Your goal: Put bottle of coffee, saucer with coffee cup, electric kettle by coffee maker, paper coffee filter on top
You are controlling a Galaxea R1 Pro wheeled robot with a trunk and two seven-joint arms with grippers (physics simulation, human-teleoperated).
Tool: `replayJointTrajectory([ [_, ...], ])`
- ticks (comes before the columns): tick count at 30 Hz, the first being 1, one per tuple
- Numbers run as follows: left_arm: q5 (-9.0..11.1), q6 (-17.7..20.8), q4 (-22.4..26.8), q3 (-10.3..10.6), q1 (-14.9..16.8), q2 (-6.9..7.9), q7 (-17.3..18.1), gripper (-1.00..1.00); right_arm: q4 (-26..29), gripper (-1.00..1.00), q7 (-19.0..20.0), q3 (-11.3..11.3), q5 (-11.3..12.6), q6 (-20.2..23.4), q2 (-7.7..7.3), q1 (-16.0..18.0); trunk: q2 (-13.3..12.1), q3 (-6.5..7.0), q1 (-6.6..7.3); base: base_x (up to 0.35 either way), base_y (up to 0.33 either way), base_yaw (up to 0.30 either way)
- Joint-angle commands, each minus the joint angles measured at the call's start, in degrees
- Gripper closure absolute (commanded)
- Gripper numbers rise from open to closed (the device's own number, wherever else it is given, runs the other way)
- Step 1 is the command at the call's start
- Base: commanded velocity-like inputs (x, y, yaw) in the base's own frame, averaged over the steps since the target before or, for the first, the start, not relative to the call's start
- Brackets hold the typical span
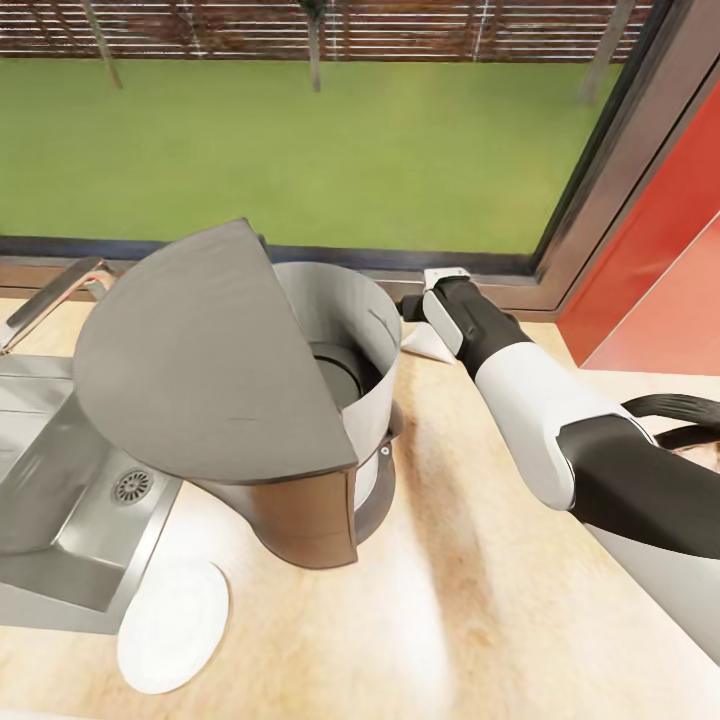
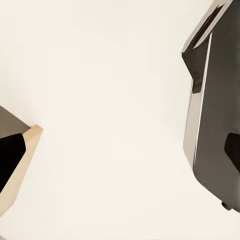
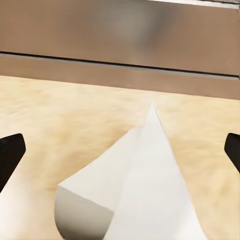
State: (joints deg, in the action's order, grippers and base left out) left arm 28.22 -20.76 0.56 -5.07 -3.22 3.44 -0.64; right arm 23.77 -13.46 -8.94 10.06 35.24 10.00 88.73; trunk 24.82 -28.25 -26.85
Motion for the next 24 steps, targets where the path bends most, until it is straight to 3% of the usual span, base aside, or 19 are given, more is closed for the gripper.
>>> replayJointTrajectory([
  [1, -0.4, -0.1, 0.1, -0.5, 0.0, -0.01, -0.1, -1.00, -0.1, -1.00, -0.5, -0.3, 0.6, 0.2, 0.00, 0.0, 0.5, -0.25, -0.25, 0.000, 0.000, 0.000],
  [12, -0.4, -0.1, 0.0, -0.5, 0.0, 0.08, -0.1, -1.00, -0.8, -1.00, -0.5, -0.3, 0.6, -0.1, 0.00, 0.0, 4.9, -2.23, -2.67, 0.000, 0.000, 0.000],
  [24, -0.4, -0.1, 0.0, -0.4, 0.0, 0.08, -0.1, -1.00, -0.9, -1.00, -0.5, -0.3, 0.6, 0.0, 0.00, 0.0, 4.9, -2.23, -2.67, 0.000, 0.000, 0.000],
])
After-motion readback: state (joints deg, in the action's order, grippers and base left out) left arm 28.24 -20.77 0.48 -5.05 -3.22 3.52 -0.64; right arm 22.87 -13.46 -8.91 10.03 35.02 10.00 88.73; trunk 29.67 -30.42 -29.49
